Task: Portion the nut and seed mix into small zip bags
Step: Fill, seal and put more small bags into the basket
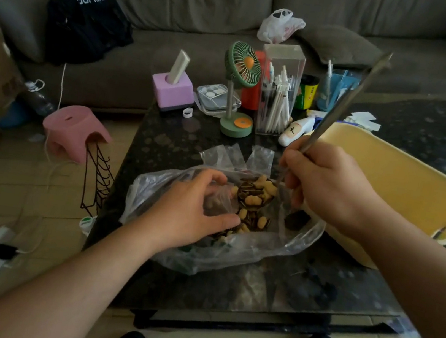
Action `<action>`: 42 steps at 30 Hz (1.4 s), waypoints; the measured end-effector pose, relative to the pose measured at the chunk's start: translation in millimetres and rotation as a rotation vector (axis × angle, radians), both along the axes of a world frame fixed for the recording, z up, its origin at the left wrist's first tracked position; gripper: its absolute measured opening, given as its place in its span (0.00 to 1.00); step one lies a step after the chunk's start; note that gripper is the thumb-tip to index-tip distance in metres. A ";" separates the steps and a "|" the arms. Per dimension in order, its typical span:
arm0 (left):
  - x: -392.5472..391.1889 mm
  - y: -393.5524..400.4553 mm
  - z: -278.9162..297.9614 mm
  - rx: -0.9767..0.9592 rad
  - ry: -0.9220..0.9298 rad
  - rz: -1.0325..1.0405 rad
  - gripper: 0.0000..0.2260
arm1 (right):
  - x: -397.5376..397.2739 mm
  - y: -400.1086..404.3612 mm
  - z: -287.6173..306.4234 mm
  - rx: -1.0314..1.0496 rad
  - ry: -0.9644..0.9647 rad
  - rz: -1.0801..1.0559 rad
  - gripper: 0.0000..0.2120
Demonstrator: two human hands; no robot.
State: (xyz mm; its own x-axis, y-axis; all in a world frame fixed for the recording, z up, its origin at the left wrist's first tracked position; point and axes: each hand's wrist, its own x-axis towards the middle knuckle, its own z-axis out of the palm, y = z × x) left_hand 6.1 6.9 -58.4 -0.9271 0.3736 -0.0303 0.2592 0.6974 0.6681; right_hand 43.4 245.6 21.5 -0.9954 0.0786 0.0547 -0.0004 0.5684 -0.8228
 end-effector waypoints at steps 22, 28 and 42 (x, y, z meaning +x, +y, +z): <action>6.3 21.6 -18.1 0.195 -0.158 0.135 0.30 | 1.7 -13.7 -5.6 0.448 0.255 0.236 0.09; 6.0 22.3 -18.8 0.197 -0.173 0.173 0.30 | 0.4 -17.0 -3.7 0.488 0.260 0.248 0.09; 7.0 21.9 -20.0 0.282 -0.183 0.222 0.28 | 2.7 -19.2 -2.2 0.535 0.324 0.269 0.07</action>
State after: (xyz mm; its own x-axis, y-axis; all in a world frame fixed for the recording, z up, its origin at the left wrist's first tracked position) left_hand 13.1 28.9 -78.5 -0.9749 0.1825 -0.1274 -0.0180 0.5056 0.8626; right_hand 46.2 226.4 19.4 -0.9032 -0.2901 0.3164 -0.3978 0.8426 -0.3630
